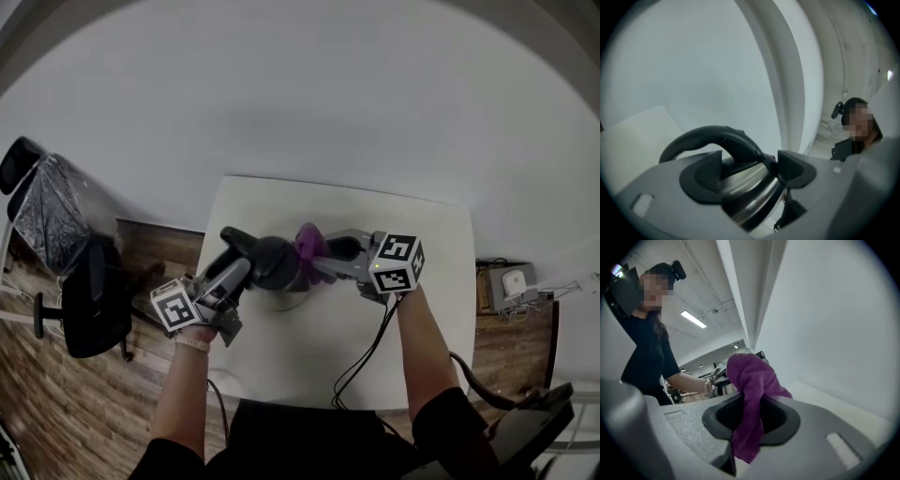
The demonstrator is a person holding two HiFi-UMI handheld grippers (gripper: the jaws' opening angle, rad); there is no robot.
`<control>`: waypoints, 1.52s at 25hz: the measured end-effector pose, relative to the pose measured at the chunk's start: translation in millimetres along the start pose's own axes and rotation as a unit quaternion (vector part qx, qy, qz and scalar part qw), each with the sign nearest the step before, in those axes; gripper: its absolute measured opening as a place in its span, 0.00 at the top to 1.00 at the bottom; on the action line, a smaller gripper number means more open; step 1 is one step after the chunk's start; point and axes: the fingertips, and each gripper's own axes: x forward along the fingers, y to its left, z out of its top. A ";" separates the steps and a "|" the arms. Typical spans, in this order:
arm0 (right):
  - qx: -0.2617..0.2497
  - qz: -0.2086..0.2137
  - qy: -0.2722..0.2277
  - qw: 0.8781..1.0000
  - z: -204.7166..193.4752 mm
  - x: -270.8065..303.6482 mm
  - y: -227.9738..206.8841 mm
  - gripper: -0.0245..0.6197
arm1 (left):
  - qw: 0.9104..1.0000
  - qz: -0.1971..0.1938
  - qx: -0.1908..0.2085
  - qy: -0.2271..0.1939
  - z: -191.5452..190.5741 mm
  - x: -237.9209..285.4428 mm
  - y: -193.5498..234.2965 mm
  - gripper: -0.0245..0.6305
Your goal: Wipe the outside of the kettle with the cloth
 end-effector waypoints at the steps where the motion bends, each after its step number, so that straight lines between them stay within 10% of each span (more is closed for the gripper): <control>1: 0.002 -0.006 0.002 1.000 -3.1 -2.3 0.9 0.82 | 1.000 -0.004 0.000 0.005 -1.0 1.4 -0.9 0.41; 18: 0.083 -0.061 0.019 0.994 -84.1 -12.1 18.1 0.82 | 0.997 -0.062 -0.035 0.040 -10.1 10.3 -11.0 0.41; 38: 0.060 -0.157 0.169 0.971 -160.6 -0.7 1.4 0.82 | 0.995 -0.078 -0.054 0.030 -9.3 11.9 -12.3 0.41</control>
